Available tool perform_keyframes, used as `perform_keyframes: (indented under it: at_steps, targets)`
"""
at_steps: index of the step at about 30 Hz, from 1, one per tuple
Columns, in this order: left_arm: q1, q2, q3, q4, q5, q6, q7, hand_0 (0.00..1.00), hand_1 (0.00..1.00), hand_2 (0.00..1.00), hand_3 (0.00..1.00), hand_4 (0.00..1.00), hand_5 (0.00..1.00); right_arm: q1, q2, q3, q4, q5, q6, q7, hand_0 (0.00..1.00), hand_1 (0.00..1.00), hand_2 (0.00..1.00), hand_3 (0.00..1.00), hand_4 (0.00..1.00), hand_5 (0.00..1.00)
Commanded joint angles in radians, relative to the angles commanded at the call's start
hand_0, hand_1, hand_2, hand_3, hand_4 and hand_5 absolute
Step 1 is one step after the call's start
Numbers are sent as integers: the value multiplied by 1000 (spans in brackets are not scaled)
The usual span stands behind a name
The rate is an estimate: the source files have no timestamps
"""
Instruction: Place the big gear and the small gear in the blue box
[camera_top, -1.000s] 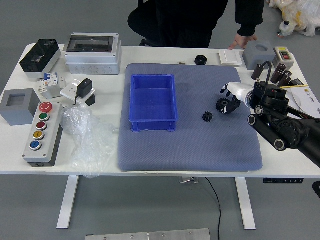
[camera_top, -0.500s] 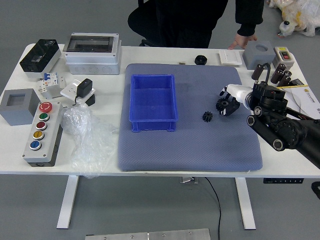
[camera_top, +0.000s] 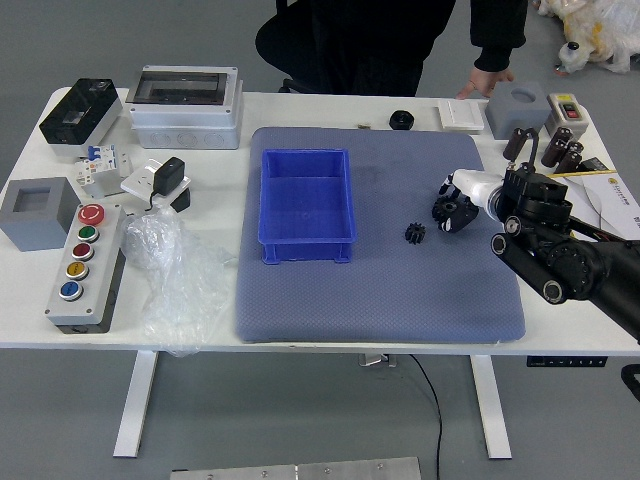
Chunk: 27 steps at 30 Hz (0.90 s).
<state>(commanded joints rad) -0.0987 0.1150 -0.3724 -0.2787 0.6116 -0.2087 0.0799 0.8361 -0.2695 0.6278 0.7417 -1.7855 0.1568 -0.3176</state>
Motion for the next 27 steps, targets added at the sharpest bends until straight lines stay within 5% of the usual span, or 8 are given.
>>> perform_keyframes:
  at_steps: [5,6,27]
  targets:
    - [1,0,1,0,0,0,0,866,836,833,784,606,371,-1,1,-5,-2,-10,-15,-2,446,479,576,646,693,215]
    - [1,0,1,0,0,0,0,865,836,833,784,606,370,-2,2,-6,-2,-12,-17,-3,368,406,483,620,628,223]
    - [4,4,14,0,0,1,1,865,836,833,785,606,370,5,-1,-13,9,-43,-51,-16,310,344,430,593,574,188]
